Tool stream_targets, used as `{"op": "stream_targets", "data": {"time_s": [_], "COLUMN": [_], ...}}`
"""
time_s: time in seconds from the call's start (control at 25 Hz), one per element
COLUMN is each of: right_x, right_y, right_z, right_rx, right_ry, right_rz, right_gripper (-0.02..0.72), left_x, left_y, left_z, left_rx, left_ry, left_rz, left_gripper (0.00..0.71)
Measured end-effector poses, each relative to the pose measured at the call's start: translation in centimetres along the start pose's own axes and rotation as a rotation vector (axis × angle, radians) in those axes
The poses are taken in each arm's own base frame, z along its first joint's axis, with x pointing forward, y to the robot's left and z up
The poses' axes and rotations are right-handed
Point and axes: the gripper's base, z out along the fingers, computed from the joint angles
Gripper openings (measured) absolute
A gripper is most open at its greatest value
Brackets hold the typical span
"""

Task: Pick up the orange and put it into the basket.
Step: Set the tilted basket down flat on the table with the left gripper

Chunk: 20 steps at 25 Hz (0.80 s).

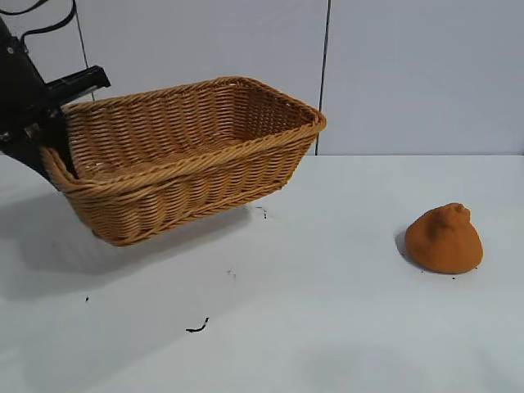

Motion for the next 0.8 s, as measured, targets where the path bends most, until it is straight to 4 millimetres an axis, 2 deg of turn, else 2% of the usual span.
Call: {"op": "stream_targets", "data": {"time_s": [0.2,0.56,0.8], "right_x": [0.0,0.0,0.0], "right_y": [0.0,0.0,0.0], "right_z": [0.0,0.0,0.0], "right_rx": [0.000,0.000,0.000], "right_ry": [0.000,0.000,0.000], "right_rz": [0.000,0.000,0.000], "right_gripper": [0.694,0.694,0.694], "left_x": [-0.9,-1.9,-2.5], "left_y": [-0.4,-0.5,-0.3], "left_z": [1.9,6.8,8.4], "left_rx": [-0.016,-0.024,-0.008], "left_ry": [0.062,0.099,0.085], "left_rz": [0.068,0.131,0.140], "left_gripper": [0.090,0.090,0.090]}}
